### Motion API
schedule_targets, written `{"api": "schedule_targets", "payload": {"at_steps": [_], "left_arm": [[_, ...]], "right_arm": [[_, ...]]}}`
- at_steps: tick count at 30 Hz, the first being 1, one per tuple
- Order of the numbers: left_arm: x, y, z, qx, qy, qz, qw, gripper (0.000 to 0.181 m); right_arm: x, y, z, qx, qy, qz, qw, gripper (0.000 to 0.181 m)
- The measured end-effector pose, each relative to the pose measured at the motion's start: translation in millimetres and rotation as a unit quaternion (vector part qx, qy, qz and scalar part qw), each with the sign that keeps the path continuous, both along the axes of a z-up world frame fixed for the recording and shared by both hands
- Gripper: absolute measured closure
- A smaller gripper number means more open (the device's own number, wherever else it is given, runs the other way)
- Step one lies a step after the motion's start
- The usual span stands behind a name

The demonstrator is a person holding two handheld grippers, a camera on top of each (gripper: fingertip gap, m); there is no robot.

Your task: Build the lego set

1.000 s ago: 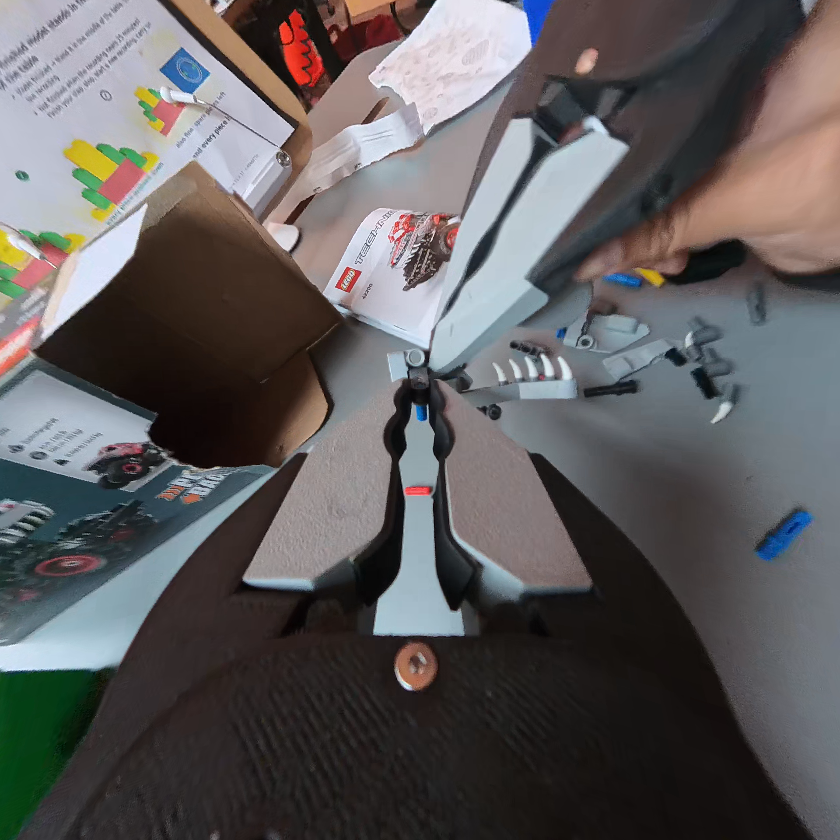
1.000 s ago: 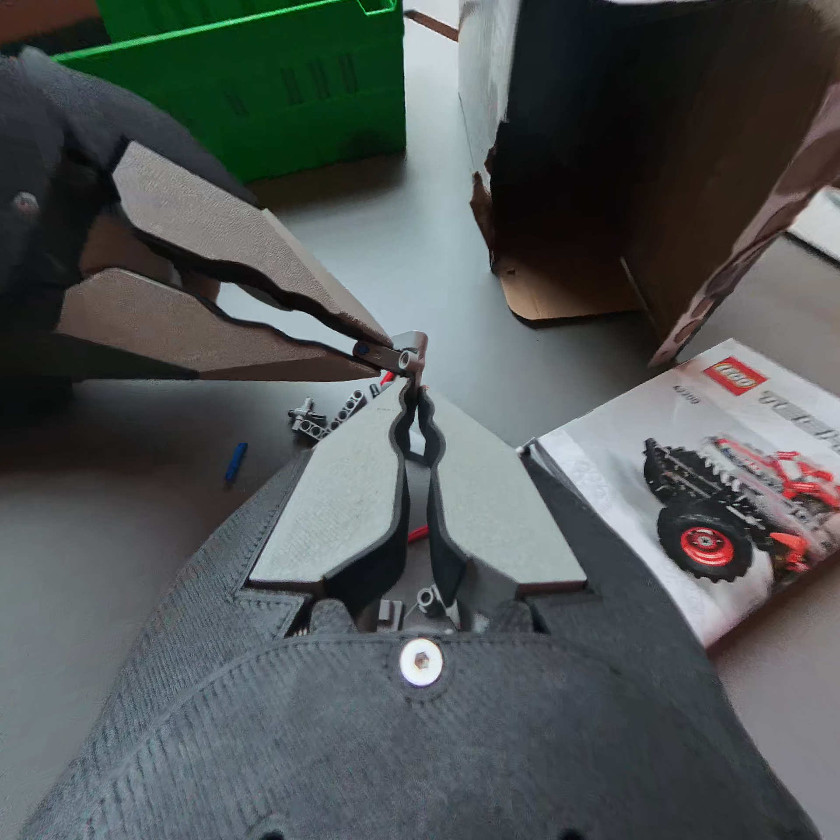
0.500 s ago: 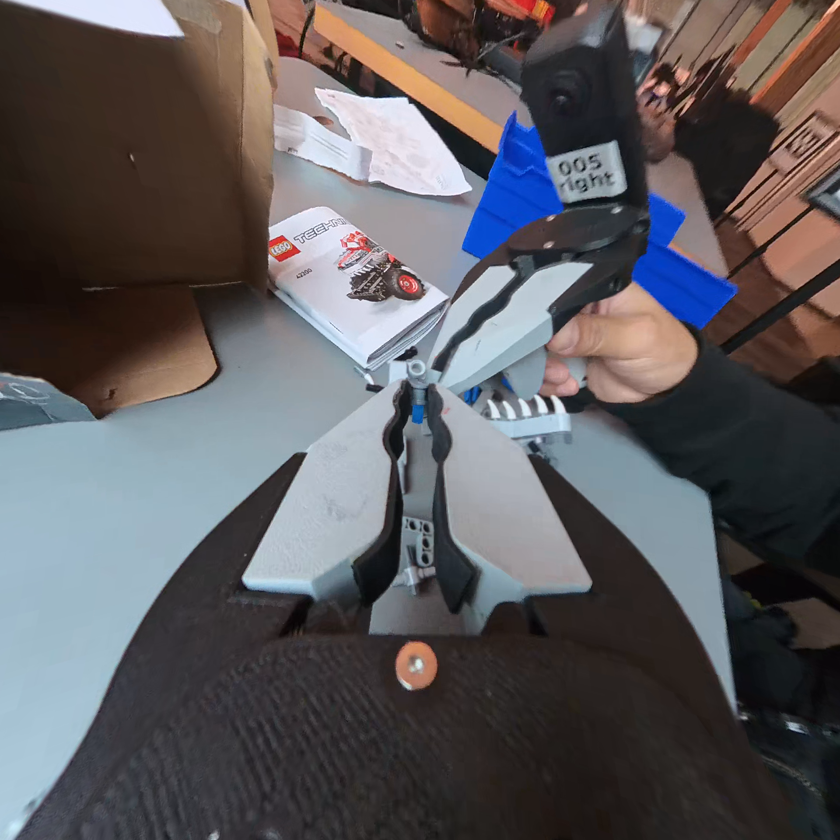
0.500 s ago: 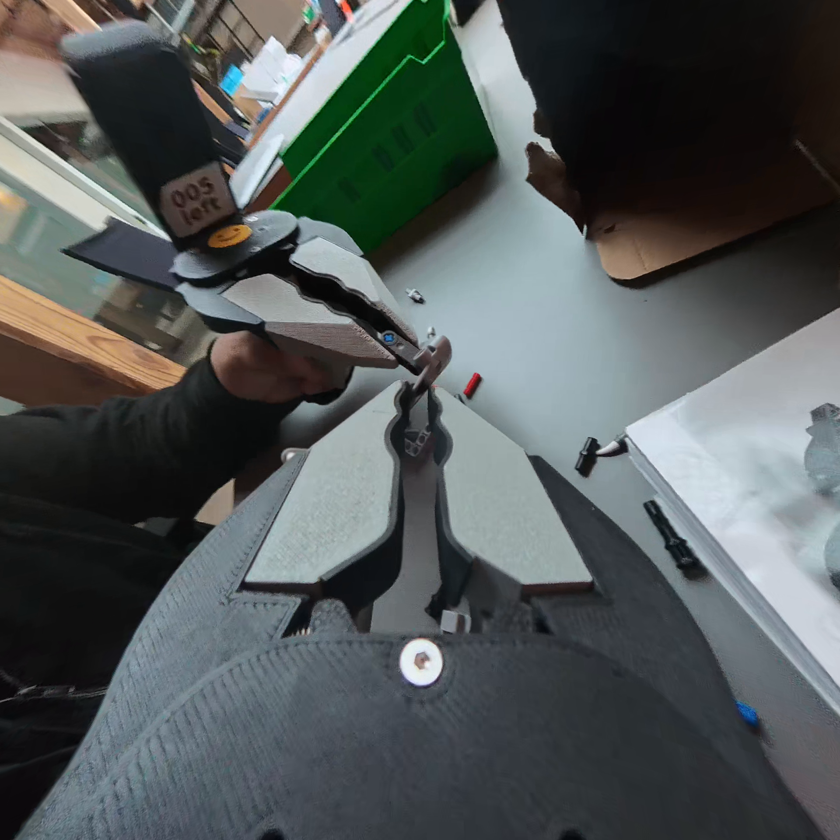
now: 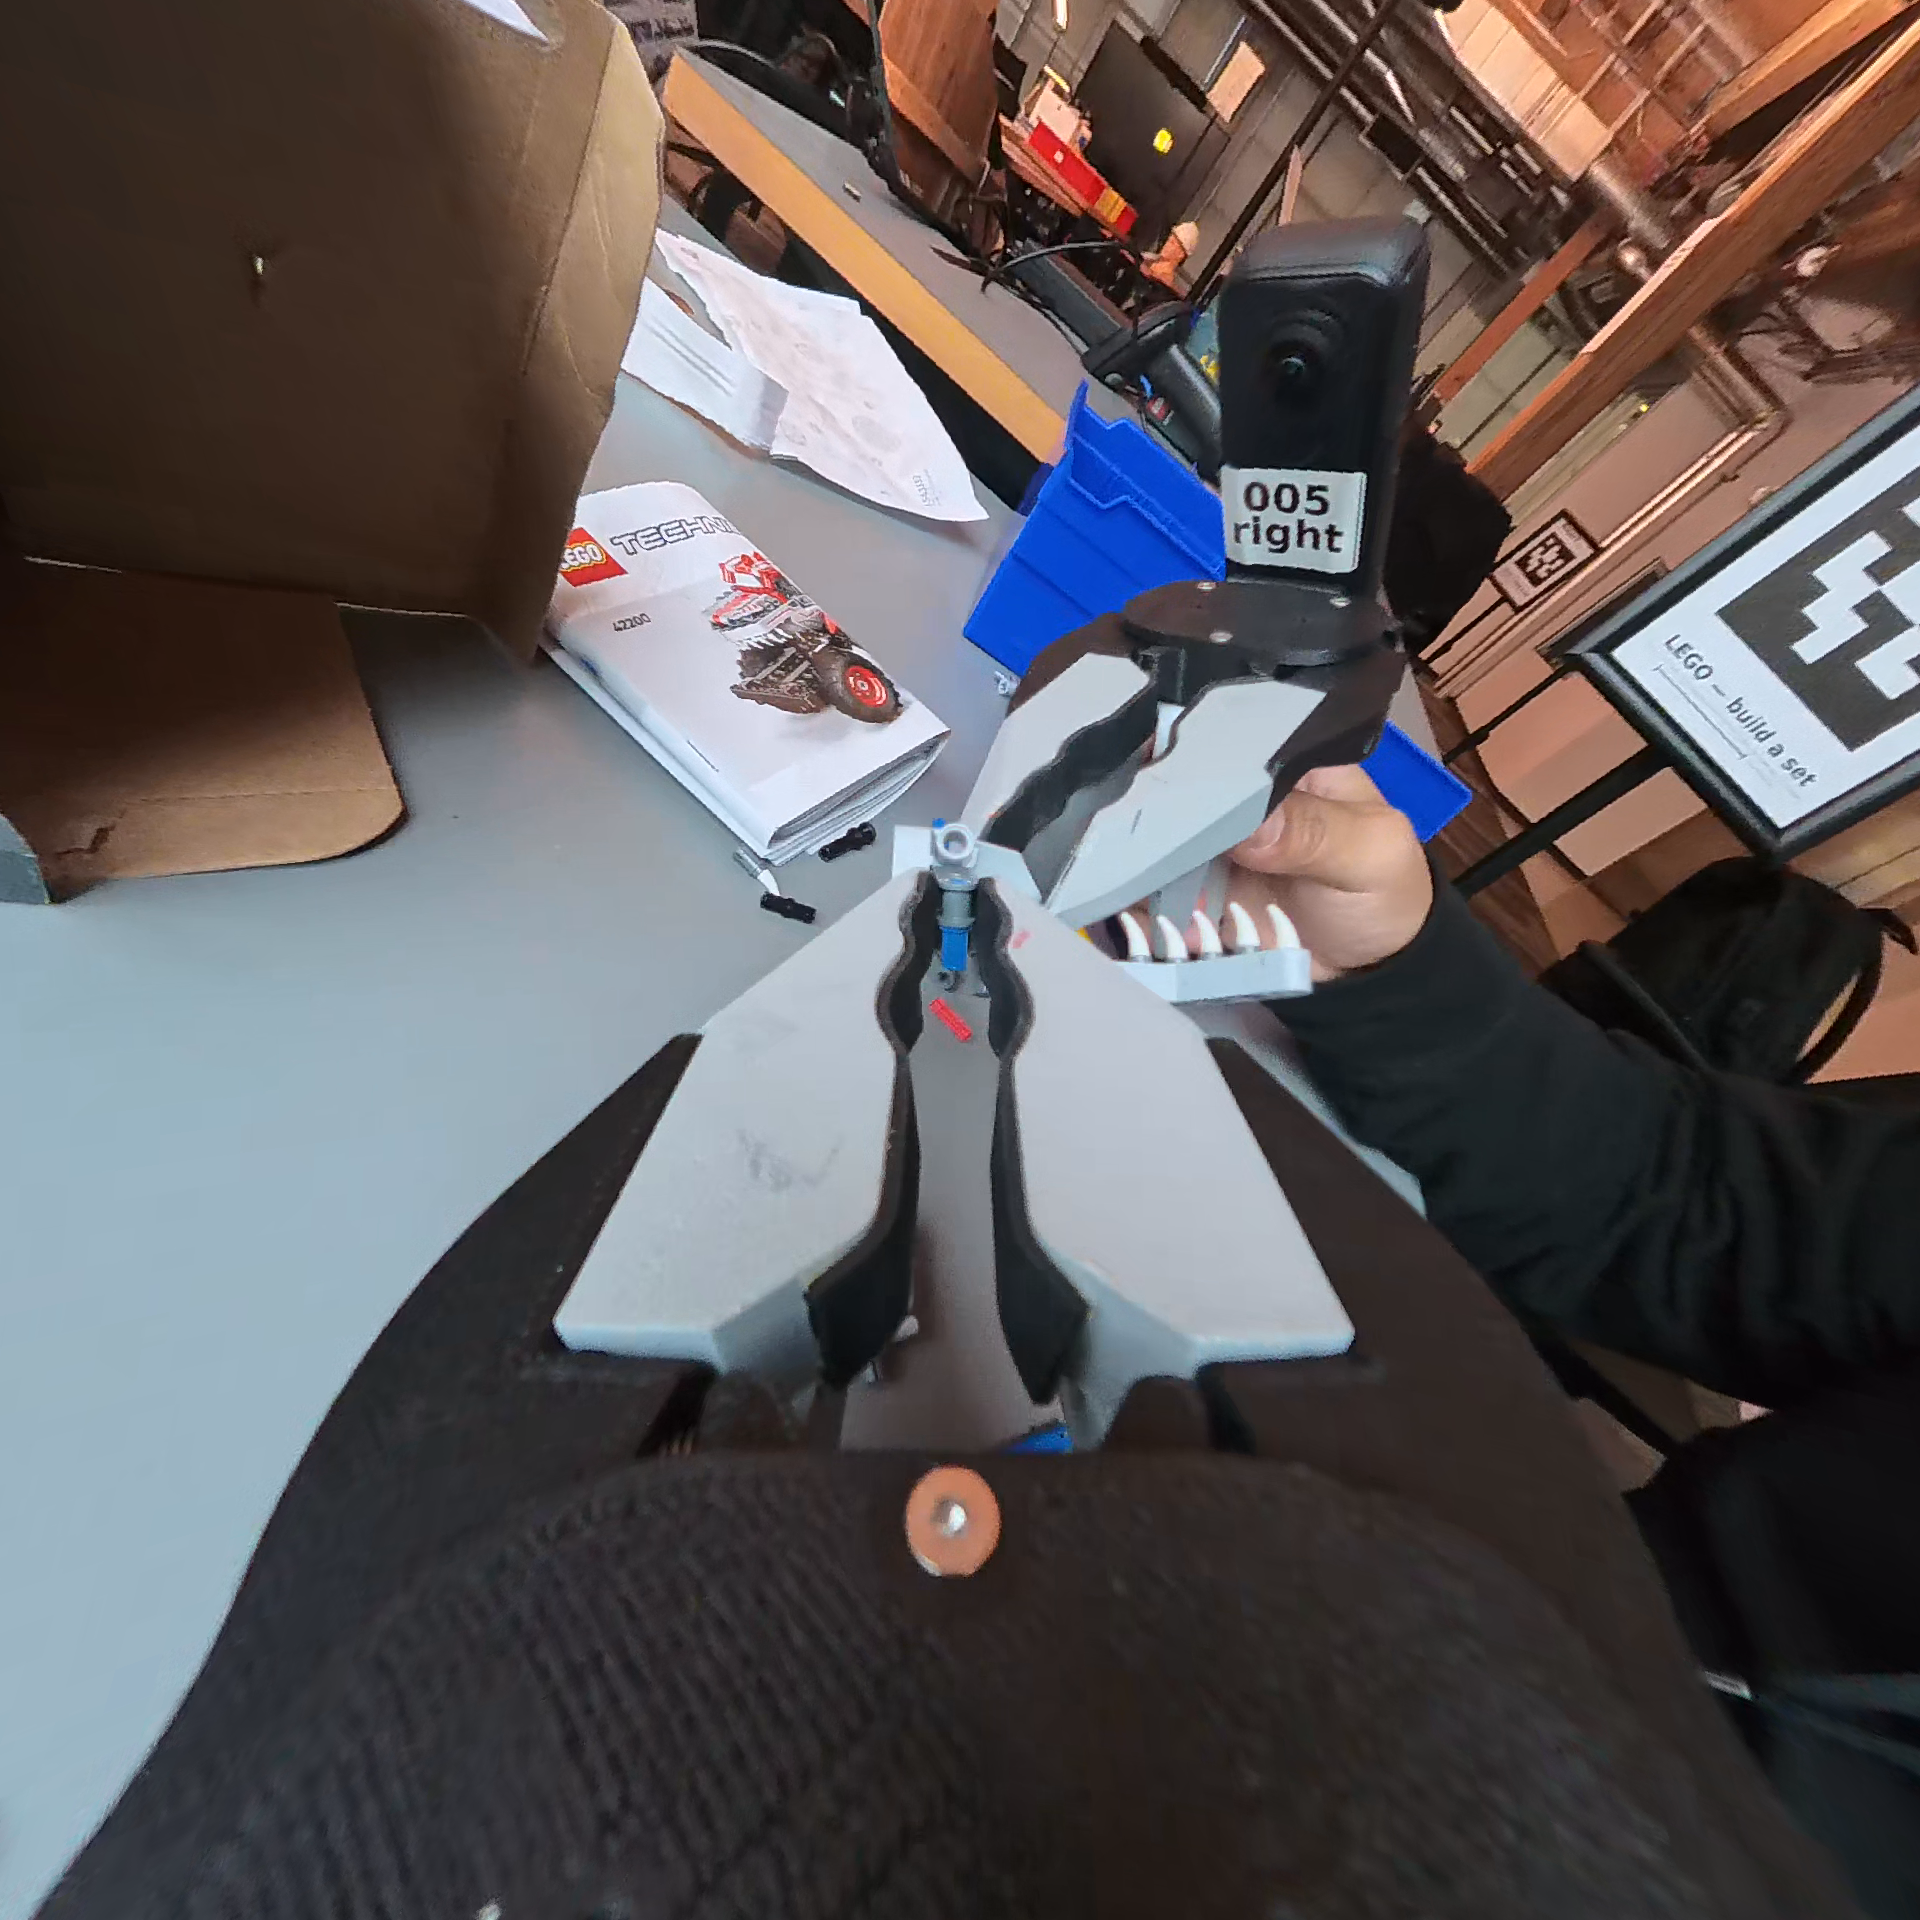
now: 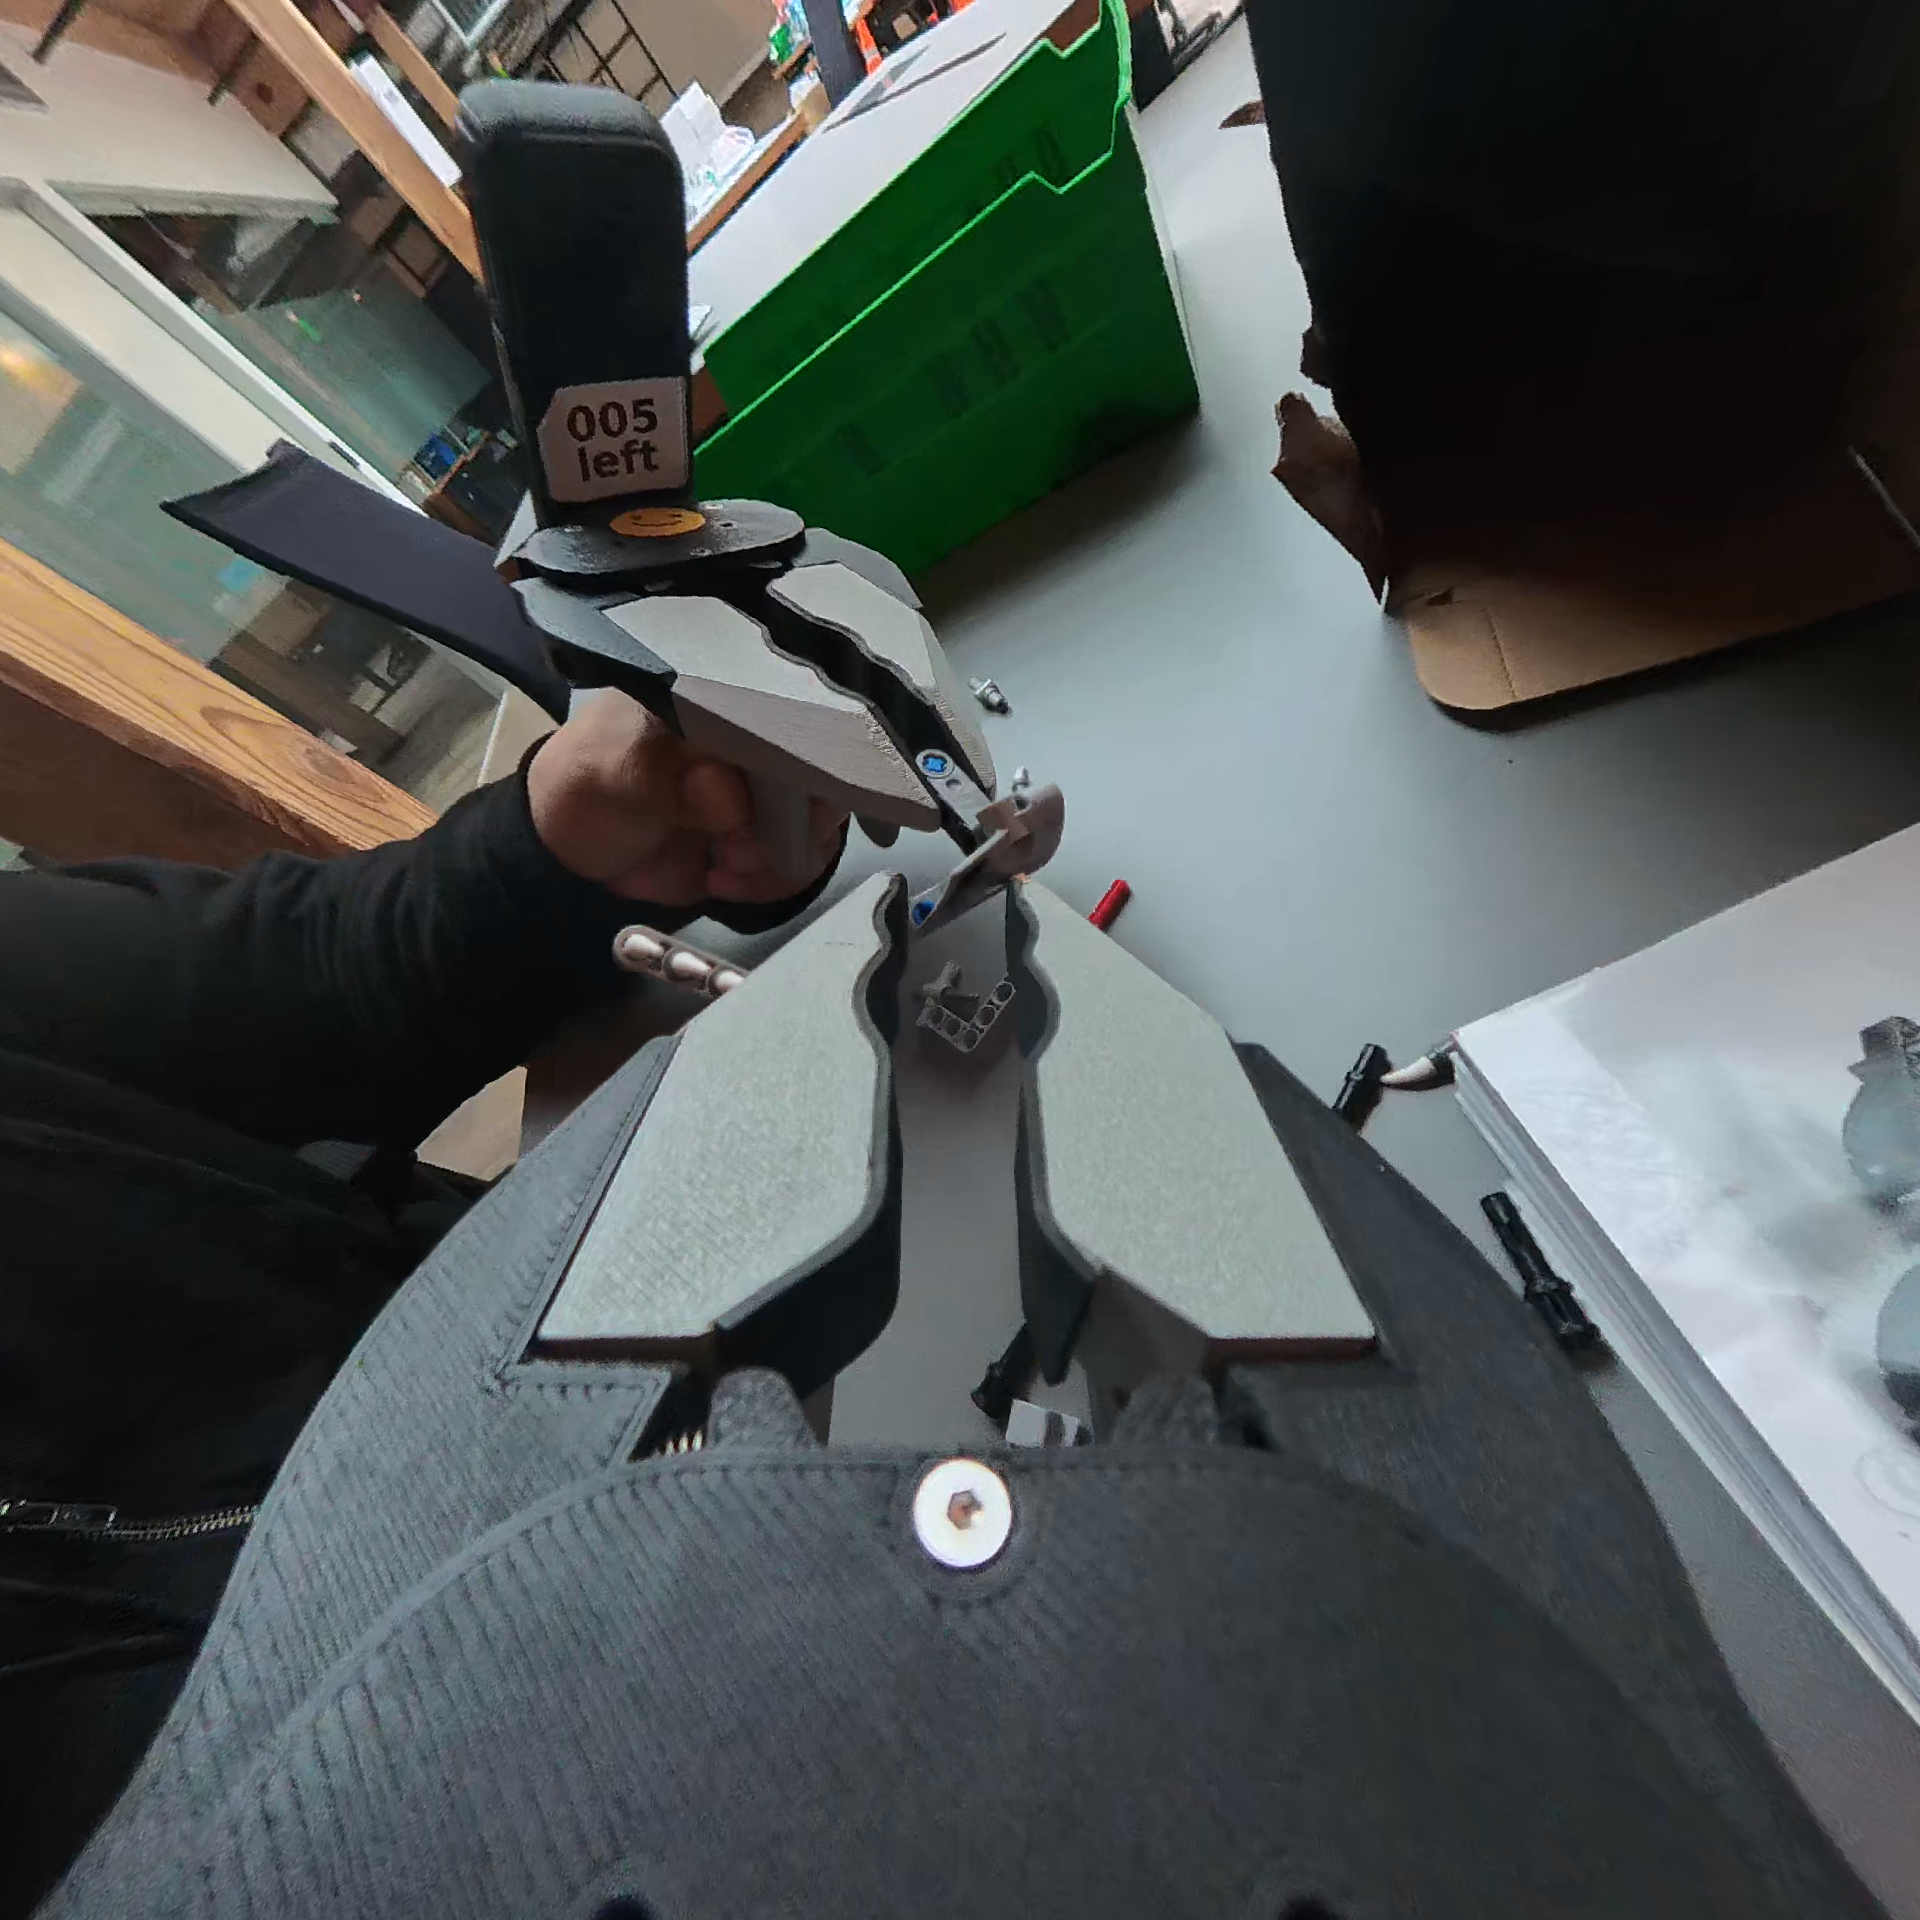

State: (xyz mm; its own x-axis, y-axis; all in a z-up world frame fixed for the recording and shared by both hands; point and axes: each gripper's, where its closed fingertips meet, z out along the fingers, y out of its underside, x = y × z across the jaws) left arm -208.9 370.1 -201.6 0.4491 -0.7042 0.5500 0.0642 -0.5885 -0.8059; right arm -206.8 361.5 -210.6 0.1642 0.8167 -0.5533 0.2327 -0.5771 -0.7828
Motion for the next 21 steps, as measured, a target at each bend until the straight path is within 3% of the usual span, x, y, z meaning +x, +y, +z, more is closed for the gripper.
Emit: {"api": "schedule_targets", "payload": {"at_steps": [7, 10, 13, 21], "left_arm": [[4, -8, 10, 0.113, 0.058, -0.031, 0.991, 0.175], [5, -10, 2, 0.137, 0.108, -0.043, 0.984, 0.175], [3, -8, 5, 0.137, 0.101, -0.032, 0.985, 0.175], [-1, -3, 11, 0.200, 0.145, 0.010, 0.969, 0.176]], "right_arm": [[3, 0, 6, 0.066, -0.011, -0.008, 0.998, 0.176], [4, 1, -1, 0.140, -0.071, -0.020, 0.987, 0.179], [4, 3, 3, 0.197, -0.085, -0.041, 0.976, 0.178], [4, 1, 4, 0.116, -0.048, -0.031, 0.992, 0.175]]}}
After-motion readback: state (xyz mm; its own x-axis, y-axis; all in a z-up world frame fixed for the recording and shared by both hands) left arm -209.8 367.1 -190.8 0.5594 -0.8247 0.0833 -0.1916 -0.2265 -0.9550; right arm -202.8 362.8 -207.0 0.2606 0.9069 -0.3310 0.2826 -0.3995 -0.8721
